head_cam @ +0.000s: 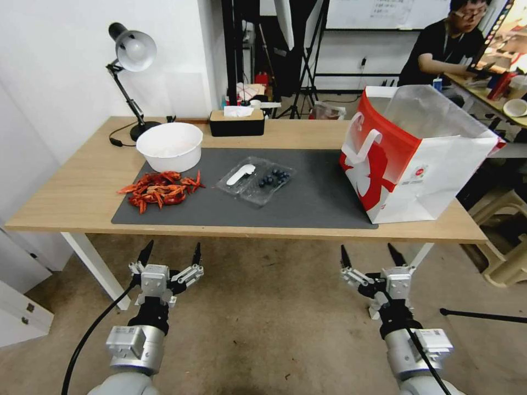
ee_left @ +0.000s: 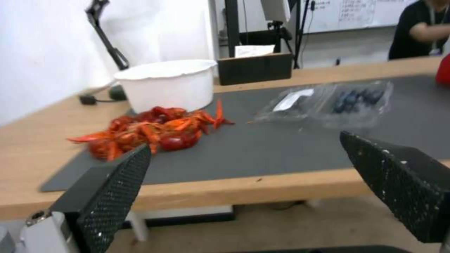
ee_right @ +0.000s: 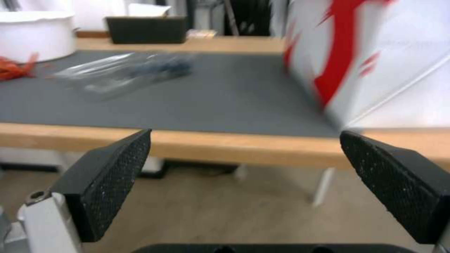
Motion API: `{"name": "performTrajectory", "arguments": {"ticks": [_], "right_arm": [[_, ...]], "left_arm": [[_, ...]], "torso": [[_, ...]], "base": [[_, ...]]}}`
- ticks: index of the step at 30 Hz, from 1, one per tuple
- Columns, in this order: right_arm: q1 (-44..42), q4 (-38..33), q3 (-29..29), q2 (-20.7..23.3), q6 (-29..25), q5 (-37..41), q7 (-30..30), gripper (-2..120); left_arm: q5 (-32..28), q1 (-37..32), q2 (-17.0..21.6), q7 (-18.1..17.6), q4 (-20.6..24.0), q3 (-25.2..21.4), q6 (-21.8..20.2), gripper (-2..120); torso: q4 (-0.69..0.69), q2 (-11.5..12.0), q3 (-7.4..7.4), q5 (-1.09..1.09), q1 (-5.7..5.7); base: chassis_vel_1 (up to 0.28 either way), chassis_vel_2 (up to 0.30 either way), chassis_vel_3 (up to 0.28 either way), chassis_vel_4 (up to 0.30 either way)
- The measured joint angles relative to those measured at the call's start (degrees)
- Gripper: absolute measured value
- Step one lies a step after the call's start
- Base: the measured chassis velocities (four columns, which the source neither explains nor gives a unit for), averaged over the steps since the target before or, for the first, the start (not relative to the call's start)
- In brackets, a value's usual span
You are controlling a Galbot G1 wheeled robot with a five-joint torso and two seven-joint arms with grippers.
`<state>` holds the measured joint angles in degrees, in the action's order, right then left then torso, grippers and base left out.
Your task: Close the takeout container lid, then place the container into the takeout bag.
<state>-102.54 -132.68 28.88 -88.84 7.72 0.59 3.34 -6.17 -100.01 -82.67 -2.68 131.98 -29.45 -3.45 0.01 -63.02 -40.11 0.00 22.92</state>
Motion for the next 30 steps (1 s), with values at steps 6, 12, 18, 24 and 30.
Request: {"name": "performTrajectory", "arguments": {"ticks": [6, 12, 18, 24, 30], "right_arm": [[0.8, -0.9, 0.2, -0.3, 0.4, 1.2, 0.8, 100], [1.1, -1.7, 0.8, -0.2, 0.5, 2.0, 0.8, 100], [1.0, -2.0, 0.9, -0.2, 0.6, 2.1, 0.4, 100], [0.7, -2.1, 1.0, -0.2, 0.6, 2.2, 0.3, 100], [0.8, -1.4, 1.1, 0.0, 0.3, 2.1, 0.3, 100]], "left_arm": [[-8.5, 4.2, 4.4, -3.8, 0.5, 3.0, -4.9, 100], [-18.2, 9.0, 9.5, -8.0, 1.0, 6.2, -10.6, 100], [-21.4, 9.0, 11.0, -9.5, 2.2, 7.2, -12.6, 100], [-20.9, 7.8, 10.8, -9.5, 2.5, 7.2, -12.6, 100], [-20.2, 7.1, 10.5, -9.5, 2.5, 7.0, -12.5, 100]], "torso": [[0.00, 0.0, 0.00, 0.01, 0.00], [-0.01, 0.0, 0.00, 0.00, 0.01], [-0.02, 0.0, 0.00, 0.00, 0.01], [-0.02, 0.0, 0.00, 0.01, 0.01], [-0.01, 0.0, 0.00, 0.00, 0.01]], "base": [[0.000, 0.000, 0.000, 0.000], [0.000, 0.000, 0.000, 0.000], [0.000, 0.000, 0.000, 0.000], [0.000, 0.000, 0.000, 0.000], [0.000, 0.000, 0.000, 0.000]]}}
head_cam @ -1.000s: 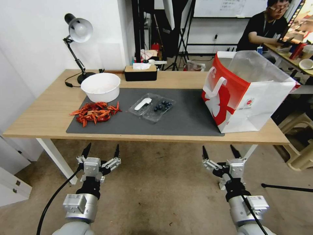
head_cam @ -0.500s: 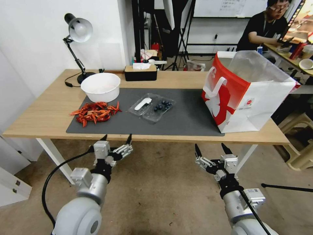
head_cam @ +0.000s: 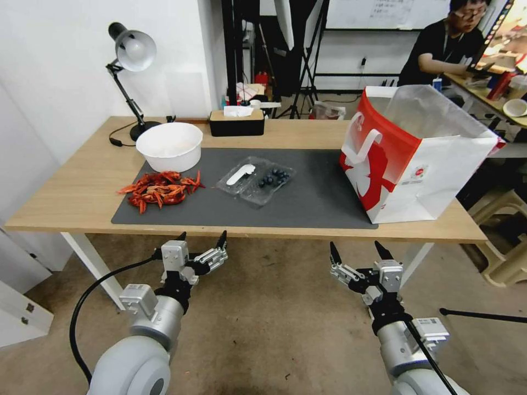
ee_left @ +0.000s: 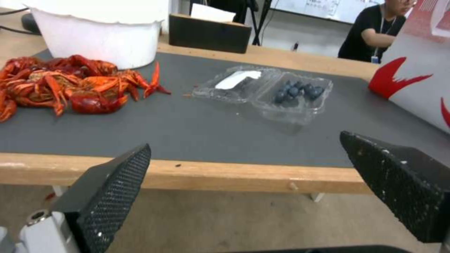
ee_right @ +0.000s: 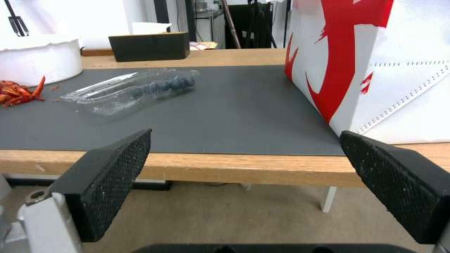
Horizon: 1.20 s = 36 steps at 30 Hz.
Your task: Close the takeout container lid, then place the container into the takeout bag.
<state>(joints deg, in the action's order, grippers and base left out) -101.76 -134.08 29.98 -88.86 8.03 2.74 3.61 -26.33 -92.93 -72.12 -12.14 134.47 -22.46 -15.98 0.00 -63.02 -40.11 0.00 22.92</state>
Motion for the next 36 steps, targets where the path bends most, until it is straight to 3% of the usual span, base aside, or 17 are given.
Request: {"name": "performTrajectory", "arguments": {"ticks": [23, 36], "right_arm": [[2.5, 1.7, -0.4, 1.1, 0.8, 0.5, 0.1, 100], [17.2, 8.3, -5.7, 6.6, 2.1, 3.6, -0.9, 100]], "left_arm": [[0.6, -0.5, -0.4, 0.5, -1.3, -1.3, 0.4, 100], [2.1, -0.9, -0.5, 0.3, -3.2, -2.2, 1.9, 100]], "torso": [[0.01, 0.0, 0.00, 0.00, -0.01], [0.01, 0.0, 0.00, 0.00, -0.01]], "base": [[0.000, 0.000, 0.000, 0.000], [0.000, 0.000, 0.000, 0.000]]}}
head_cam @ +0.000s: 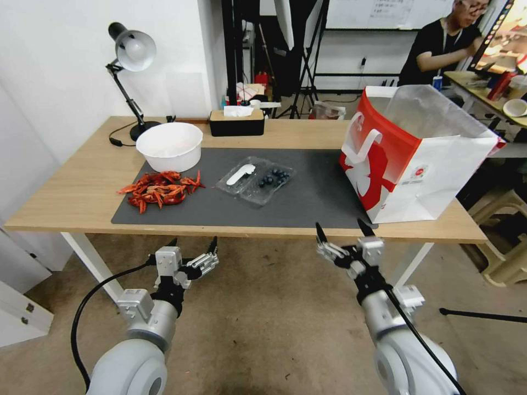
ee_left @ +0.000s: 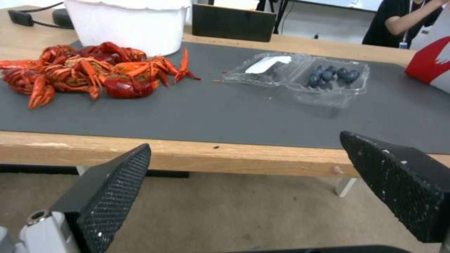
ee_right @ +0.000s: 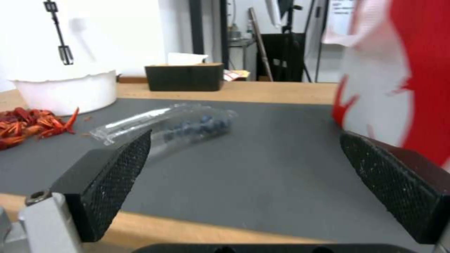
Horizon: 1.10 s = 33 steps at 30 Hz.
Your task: Close the takeout container lid, then place the container into the takeout bag.
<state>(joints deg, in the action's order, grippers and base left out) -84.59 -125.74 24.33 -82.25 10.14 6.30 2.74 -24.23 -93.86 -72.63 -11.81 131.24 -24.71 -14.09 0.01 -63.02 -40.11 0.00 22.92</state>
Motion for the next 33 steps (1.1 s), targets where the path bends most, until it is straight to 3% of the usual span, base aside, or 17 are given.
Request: {"name": "performTrajectory", "arguments": {"ticks": [6, 10, 12, 14, 17, 20, 26, 33], "right_arm": [[9.0, 5.0, -6.0, 1.7, 2.9, 0.3, -3.5, 100], [18.7, 9.6, -12.1, 1.6, 8.4, -0.6, -9.8, 100], [24.8, 11.8, -16.2, 0.8, 17.5, -0.2, -18.3, 100], [26.0, 12.4, -17.1, 0.6, 19.3, 0.2, -20.4, 100], [33.2, 16.1, -21.5, -0.4, 28.1, 5.8, -29.7, 100], [38.5, 20.4, -24.1, -1.3, 31.1, 10.6, -33.9, 100], [44.3, 26.3, -27.2, -2.6, 32.4, 16.8, -39.6, 100], [44.2, 28.1, -29.2, -2.6, 32.4, 19.4, -42.9, 100]], "left_arm": [[0.3, -0.4, -0.2, -0.2, -0.4, -0.4, 0.1, 100], [0.7, -0.7, -0.5, -0.2, -1.4, -0.7, 0.9, 100], [0.8, -1.0, -0.7, -0.1, -1.9, -0.8, 1.2, 100], [0.8, -1.0, -0.7, -0.1, -2.1, -0.9, 1.3, 100], [0.8, -0.8, -0.8, -0.1, -3.1, -1.1, 1.7, 100], [0.7, -0.7, -0.8, -0.1, -3.9, -1.3, 1.8, 100], [0.7, -0.8, -0.9, -0.1, -4.5, -1.4, 2.2, 100], [0.7, -0.9, -0.9, 0.0, -4.4, -1.3, 2.4, 100]], "torso": [[-0.01, 0.0, 0.00, 0.00, 0.00], [-0.02, 0.0, 0.00, 0.02, 0.00], [-0.02, 0.0, -0.01, 0.02, 0.00], [-0.01, 0.0, -0.01, 0.02, 0.00], [0.00, 0.0, 0.00, 0.02, 0.00], [-0.02, 0.0, -0.01, 0.02, 0.01], [-0.01, 0.0, 0.00, 0.01, 0.01], [0.00, 0.0, 0.00, 0.01, 0.00]], "base": [[0.000, 0.000, 0.000, 0.000], [0.000, 0.000, 0.000, 0.000], [0.000, 0.000, 0.000, 0.000], [0.000, 0.000, 0.000, 0.000], [0.000, 0.000, 0.000, 0.000], [0.000, 0.000, 0.000, 0.000], [0.000, 0.000, 0.000, 0.000], [0.000, 0.000, 0.000, 0.000]]}}
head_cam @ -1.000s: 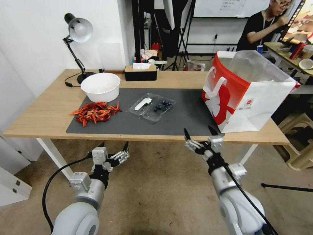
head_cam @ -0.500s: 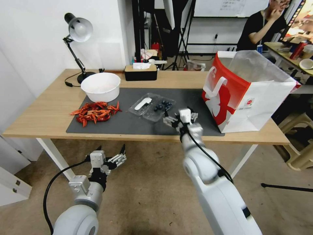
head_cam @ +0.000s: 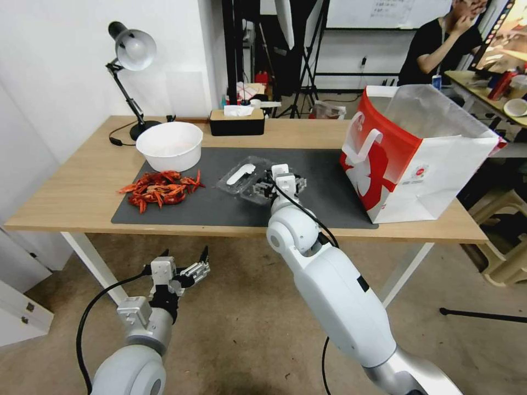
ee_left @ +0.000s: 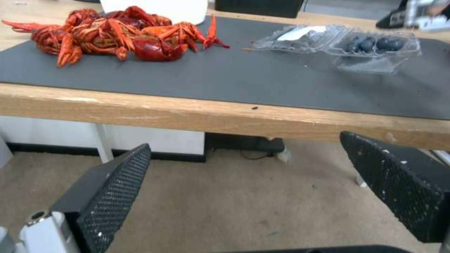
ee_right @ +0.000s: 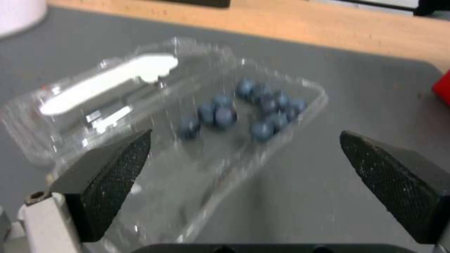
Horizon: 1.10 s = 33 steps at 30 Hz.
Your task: Close the takeout container lid, then place the container into the takeout bag.
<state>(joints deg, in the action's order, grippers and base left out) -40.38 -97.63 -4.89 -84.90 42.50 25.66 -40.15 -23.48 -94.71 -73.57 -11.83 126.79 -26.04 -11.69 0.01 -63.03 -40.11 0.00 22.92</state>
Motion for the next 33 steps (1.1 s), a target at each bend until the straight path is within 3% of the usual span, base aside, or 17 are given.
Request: {"name": "performTrajectory", "arguments": {"ticks": [33], "right_arm": [[-0.9, -1.4, 1.3, 1.2, -0.4, 15.3, -9.0, 100]], "left_arm": [[0.5, 0.8, 0.3, 0.5, -1.6, 0.4, 2.0, 100]], "torso": [[0.00, 0.0, 0.00, -0.01, -0.01]], "base": [[0.000, 0.000, 0.000, 0.000]]}}
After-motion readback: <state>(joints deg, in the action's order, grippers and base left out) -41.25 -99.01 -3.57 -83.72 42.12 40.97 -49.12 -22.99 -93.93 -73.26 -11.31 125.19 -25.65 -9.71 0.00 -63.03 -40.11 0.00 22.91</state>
